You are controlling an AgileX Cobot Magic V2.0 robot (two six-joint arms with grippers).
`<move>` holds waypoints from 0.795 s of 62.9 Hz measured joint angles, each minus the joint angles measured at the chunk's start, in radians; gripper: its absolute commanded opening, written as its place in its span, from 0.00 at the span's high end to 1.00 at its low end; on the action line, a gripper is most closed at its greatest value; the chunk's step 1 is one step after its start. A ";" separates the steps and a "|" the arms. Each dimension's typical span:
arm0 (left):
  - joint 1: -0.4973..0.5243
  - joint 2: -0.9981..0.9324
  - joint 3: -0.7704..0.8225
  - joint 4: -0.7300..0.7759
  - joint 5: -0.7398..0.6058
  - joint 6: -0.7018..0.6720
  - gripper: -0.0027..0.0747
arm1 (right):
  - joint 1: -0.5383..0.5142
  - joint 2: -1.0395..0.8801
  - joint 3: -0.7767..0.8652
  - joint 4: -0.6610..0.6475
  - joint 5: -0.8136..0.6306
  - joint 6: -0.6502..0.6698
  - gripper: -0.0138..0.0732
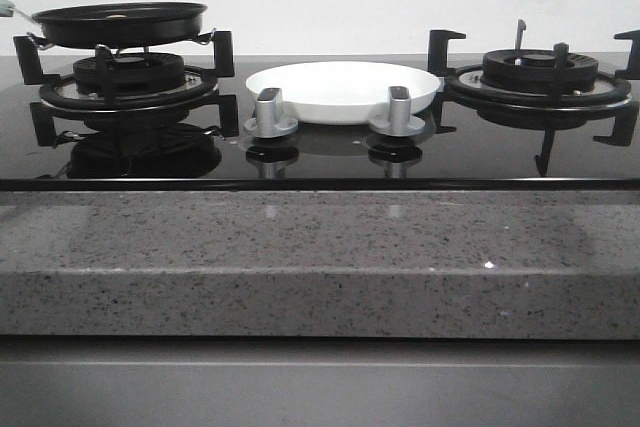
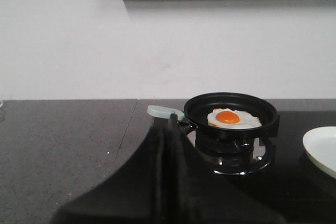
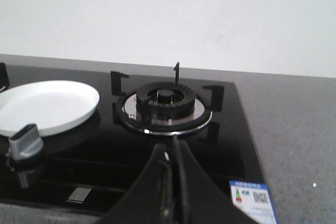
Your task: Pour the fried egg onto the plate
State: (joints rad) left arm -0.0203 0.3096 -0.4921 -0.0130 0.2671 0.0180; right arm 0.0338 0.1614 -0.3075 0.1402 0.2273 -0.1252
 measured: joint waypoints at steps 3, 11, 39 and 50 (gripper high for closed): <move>0.000 0.088 -0.047 0.000 0.011 0.000 0.99 | 0.000 0.059 -0.060 0.000 0.000 0.000 0.96; 0.000 0.295 -0.133 0.000 0.022 0.000 0.99 | 0.000 0.257 -0.208 0.000 0.011 0.000 0.96; 0.000 0.370 -0.153 0.000 0.020 0.000 0.19 | 0.000 0.426 -0.284 0.000 0.013 0.000 0.13; 0.000 0.370 -0.153 0.000 0.019 0.000 0.08 | 0.000 0.426 -0.284 0.000 0.018 0.000 0.16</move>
State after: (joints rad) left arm -0.0203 0.6795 -0.6451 -0.0130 0.2861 0.0180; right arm 0.0338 0.5874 -0.5910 0.1402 0.2458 -0.1252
